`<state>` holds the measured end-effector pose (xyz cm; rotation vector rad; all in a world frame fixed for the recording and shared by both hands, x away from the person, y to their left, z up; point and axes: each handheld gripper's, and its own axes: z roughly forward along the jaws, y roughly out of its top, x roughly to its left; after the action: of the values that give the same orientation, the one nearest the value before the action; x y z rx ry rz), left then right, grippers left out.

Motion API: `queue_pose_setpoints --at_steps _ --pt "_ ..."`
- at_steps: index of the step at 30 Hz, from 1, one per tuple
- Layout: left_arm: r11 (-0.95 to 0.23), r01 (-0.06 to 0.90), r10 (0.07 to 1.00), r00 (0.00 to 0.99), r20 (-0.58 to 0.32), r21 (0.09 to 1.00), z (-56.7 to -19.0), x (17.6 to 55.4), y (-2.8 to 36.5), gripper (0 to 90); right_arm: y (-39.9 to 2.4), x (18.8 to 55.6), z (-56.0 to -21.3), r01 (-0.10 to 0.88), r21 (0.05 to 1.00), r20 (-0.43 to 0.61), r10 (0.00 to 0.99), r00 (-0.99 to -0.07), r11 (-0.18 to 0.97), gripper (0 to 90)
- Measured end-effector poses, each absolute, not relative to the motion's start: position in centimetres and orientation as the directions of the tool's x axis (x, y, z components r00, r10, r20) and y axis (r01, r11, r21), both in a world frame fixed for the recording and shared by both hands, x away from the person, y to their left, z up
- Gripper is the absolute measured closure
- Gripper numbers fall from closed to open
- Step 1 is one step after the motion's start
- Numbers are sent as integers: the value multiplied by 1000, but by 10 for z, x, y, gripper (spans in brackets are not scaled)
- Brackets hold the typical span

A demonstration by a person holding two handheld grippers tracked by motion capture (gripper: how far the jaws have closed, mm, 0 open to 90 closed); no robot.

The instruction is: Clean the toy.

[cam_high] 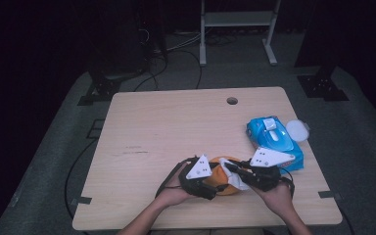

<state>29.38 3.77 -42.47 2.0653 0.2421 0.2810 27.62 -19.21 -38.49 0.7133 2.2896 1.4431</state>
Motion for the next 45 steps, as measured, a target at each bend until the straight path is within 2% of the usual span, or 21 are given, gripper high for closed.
queue_pose_setpoints --at_steps 2,5,7,8,9,12,13,14,16,18,21,24,28,32,35,41,45 --pt "-480 52 270 959 91 876 -426 293 39 287 -201 282 -390 250 897 -34 620 -784 365 832" --pt "-448 47 225 972 62 893 -427 294 44 284 -218 290 -400 313 900 49 642 -765 305 832" --pt "-436 61 235 971 48 898 -423 298 47 221 -219 288 -401 305 895 28 643 -765 324 832" --pt "-445 69 251 967 51 893 -423 299 47 150 -217 286 -401 299 893 12 647 -763 336 832" --pt "-449 81 272 961 50 890 -424 301 46 118 -216 286 -400 295 894 10 644 -765 337 832" --pt "-479 84 256 965 48 874 -432 301 40 63 -208 284 -398 296 905 53 607 -793 307 831" --pt "-480 69 248 967 60 875 -433 299 39 65 -203 281 -396 284 908 54 586 -809 309 829" --pt "-491 45 234 969 82 870 -433 297 39 105 -199 277 -395 272 910 53 563 -825 313 829" --pt "-500 6 237 963 130 866 -430 294 41 237 -192 271 -391 238 908 12 547 -837 344 828" --pt "-485 9 255 958 131 875 -427 293 43 336 -195 272 -389 230 906 -14 568 -823 355 830" --pt "-467 43 285 953 104 883 -423 297 48 380 -215 286 -396 281 902 12 631 -776 329 831" --pt "-448 75 313 947 78 891 -423 302 53 382 -238 297 -409 368 884 69 696 -715 290 832" --pt "-424 102 345 937 56 900 -423 305 53 382 -231 292 -403 348 895 86 658 -748 278 833" --pt "-434 79 398 911 112 897 -418 303 54 387 -207 282 -391 293 916 84 581 -810 275 833" --pt "-418 81 444 887 126 905 -412 303 60 391 -200 281 -390 276 915 64 570 -819 294 833" --pt "-465 87 477 863 166 881 -420 303 57 386 -217 306 -419 417 861 141 650 -747 292 834" --pt "-486 83 459 872 173 870 -422 298 45 351 -213 301 -406 382 893 160 623 -766 240 833"
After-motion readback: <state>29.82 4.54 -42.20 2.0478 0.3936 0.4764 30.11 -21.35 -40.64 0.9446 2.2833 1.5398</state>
